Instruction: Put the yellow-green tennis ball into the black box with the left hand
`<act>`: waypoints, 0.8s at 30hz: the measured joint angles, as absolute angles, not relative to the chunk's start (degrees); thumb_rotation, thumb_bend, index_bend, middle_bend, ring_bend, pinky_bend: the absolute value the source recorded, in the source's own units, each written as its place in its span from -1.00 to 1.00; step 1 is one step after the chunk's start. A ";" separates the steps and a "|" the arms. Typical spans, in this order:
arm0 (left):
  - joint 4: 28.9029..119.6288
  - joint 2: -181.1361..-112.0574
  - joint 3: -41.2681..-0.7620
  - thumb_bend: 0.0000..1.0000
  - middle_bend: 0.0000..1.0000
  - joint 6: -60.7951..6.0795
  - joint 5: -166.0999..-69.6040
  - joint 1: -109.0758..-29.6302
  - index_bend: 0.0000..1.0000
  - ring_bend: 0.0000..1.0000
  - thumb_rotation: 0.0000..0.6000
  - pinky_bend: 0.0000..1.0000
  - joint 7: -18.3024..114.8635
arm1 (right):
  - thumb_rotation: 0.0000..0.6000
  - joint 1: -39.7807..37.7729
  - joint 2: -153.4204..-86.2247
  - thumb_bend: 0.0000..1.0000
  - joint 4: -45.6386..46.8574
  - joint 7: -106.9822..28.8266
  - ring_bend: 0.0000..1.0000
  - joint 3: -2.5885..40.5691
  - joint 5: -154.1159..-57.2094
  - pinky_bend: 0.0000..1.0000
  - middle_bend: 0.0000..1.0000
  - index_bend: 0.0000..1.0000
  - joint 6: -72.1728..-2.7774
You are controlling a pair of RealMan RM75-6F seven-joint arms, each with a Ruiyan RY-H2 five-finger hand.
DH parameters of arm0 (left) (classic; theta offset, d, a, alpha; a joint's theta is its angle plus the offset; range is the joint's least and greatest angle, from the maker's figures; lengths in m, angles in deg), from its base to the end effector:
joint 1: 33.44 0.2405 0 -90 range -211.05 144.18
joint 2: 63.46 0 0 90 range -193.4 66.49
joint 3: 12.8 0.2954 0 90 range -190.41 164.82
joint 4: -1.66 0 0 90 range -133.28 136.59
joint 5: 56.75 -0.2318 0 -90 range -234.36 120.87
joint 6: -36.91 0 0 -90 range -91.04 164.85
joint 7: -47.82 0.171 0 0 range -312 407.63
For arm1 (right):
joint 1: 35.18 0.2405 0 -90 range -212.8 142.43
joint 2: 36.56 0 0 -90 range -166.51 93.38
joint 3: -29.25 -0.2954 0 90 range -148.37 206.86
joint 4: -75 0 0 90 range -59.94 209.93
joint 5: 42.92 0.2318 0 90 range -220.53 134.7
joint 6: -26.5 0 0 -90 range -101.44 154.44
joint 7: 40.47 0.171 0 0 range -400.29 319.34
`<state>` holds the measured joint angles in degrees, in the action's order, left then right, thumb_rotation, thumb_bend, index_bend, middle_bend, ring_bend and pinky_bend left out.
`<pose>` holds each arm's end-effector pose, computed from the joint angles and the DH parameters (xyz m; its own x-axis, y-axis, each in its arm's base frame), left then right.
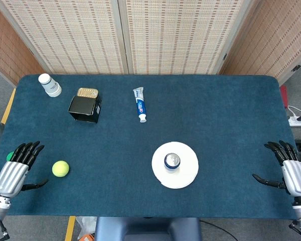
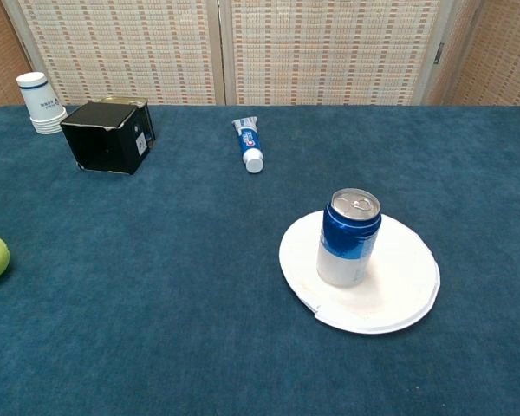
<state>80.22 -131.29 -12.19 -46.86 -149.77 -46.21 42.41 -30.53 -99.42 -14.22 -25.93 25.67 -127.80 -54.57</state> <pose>-0.3584 0.2526 0.1368 0.4892 0.0156 0.8720 0.8491 -0.2369 -0.4721 -0.3759 -0.2152 0.1638 0.2224 -0.0492 0.9737 -0.9741 0.0314 0.2241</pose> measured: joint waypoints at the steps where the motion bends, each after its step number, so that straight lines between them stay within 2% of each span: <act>1: 80.26 -131.36 -12.21 -0.75 -1.00 -46.89 -149.79 -46.22 -1.00 -1.00 0.15 -1.00 42.48 | 1.00 -30.52 -99.42 -1.00 -14.12 -25.89 -1.00 25.72 -127.84 -1.00 -0.76 -0.62 -54.51; 19: 81.66 -130.39 -12.10 -0.75 -1.00 -47.96 -150.27 -45.38 -0.99 -1.00 0.10 -1.00 44.03 | 1.00 -31.49 -99.74 -1.00 -13.35 -24.25 -1.00 26.26 -130.04 -1.00 -0.76 -0.62 -57.47; 21: 81.39 -130.52 -12.18 -0.75 -0.91 -48.06 -150.28 -45.34 -0.77 -0.95 0.10 -0.88 43.68 | 1.00 -31.40 -99.74 -1.00 -13.46 -24.39 -1.00 26.24 -130.00 -1.00 -0.76 -0.62 -57.27; 22: 81.24 -130.66 -12.27 -0.75 -0.46 -48.40 -150.37 -45.31 -0.26 -0.58 0.10 -0.45 43.38 | 1.00 -31.39 -99.76 -1.00 -13.47 -24.40 -1.00 26.22 -129.99 -1.00 -0.76 -0.62 -57.35; 23: 80.98 -130.84 -12.42 -0.76 0.12 -48.93 -150.52 -45.27 0.27 -0.02 0.10 0.12 43.16 | 1.00 -31.39 -99.78 -1.00 -13.44 -24.40 -1.00 26.23 -130.01 -1.00 -0.76 -0.62 -57.39; 24: 80.48 -131.23 -12.70 -0.76 0.58 -49.89 -150.76 -45.21 0.67 0.47 0.08 0.56 43.03 | 1.00 -31.38 -99.77 -1.00 -13.40 -24.34 -1.00 26.27 -130.04 -1.00 -0.76 -0.62 -57.34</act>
